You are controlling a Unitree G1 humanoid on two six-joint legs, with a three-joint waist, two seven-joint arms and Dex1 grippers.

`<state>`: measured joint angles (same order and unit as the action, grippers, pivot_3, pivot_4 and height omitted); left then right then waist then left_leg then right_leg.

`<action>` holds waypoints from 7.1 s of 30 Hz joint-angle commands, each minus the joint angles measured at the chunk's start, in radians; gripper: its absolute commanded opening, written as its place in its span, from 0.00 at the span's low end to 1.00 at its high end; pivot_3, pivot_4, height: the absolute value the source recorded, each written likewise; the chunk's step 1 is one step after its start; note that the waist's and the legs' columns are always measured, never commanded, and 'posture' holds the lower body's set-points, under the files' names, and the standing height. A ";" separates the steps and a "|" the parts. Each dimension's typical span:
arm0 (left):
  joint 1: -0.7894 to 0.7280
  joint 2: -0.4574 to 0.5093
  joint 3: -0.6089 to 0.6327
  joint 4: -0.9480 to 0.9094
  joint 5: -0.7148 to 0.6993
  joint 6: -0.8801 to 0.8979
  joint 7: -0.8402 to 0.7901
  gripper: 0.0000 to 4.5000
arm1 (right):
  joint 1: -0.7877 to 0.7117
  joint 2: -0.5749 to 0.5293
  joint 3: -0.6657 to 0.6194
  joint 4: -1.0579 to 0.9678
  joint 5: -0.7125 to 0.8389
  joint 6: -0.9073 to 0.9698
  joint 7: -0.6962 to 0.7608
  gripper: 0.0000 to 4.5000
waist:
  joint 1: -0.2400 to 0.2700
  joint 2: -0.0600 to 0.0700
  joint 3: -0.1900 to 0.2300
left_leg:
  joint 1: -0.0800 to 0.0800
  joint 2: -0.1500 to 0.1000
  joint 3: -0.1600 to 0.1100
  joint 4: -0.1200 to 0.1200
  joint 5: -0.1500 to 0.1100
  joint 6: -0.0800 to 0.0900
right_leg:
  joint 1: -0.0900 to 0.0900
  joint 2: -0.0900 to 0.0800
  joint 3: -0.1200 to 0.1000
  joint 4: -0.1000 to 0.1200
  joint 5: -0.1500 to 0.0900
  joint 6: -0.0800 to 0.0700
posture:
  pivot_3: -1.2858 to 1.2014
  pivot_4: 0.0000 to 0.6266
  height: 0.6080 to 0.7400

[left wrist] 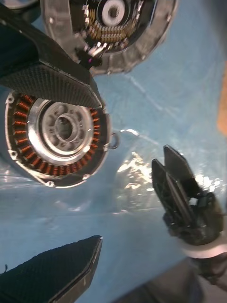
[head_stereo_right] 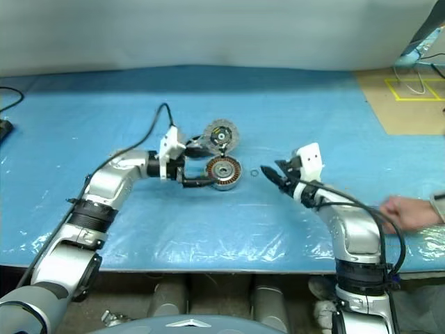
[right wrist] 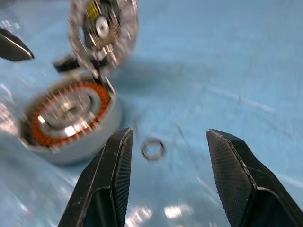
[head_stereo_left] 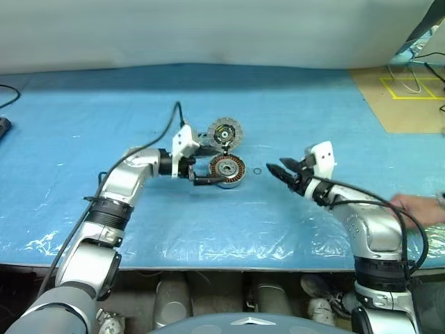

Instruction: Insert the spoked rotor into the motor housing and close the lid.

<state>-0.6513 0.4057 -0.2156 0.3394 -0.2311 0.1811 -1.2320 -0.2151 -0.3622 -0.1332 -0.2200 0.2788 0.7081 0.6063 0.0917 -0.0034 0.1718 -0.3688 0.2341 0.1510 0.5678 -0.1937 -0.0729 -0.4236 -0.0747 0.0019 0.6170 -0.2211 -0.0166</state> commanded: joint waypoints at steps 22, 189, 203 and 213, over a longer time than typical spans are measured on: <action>-0.039 0.003 0.055 0.167 0.020 -0.157 -0.039 1.00 | -0.059 -0.035 0.151 0.177 -0.083 -0.247 0.007 0.56 | 0.002 0.000 0.000 | -0.001 -0.001 0.000 0.002 0.000 0.000 | 0.000 0.000 0.000 0.001 0.000 0.000 | 0.52 0.24 1.00; 0.047 0.049 0.056 0.048 0.053 -0.139 -0.007 1.00 | -0.362 0.042 0.381 0.438 -0.153 -0.372 0.221 0.13 | -0.023 0.001 0.000 | -0.001 0.001 0.000 0.004 0.000 0.000 | 0.000 0.000 0.000 0.005 -0.002 -0.003 | 0.52 0.24 1.00; 0.053 0.052 0.044 0.060 0.078 -0.162 -0.003 1.00 | -0.355 0.042 0.389 0.460 -0.178 -0.382 0.226 0.13 | -0.023 0.001 0.000 | -0.001 0.001 0.000 0.004 0.000 0.000 | 0.000 0.000 -0.001 0.005 -0.002 -0.003 | 0.52 0.24 1.00; 0.047 0.052 0.048 0.065 0.077 -0.163 0.000 1.00 | -0.341 0.052 0.399 0.479 -0.201 -0.411 0.212 0.43 | -0.023 0.001 0.000 | 0.000 0.001 0.000 0.004 0.000 0.000 | 0.000 0.000 0.000 0.005 -0.002 -0.003 | 0.52 0.24 1.00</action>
<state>-0.5878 0.4507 -0.1730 0.4160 -0.1508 0.0311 -1.2344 -0.5681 -0.3167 0.2575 0.2522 0.0946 0.2926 0.8323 0.0691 -0.0029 0.1721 -0.3692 0.2352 0.1507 0.5721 -0.1937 -0.0726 -0.4234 -0.0746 0.0014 0.6218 -0.2228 -0.0195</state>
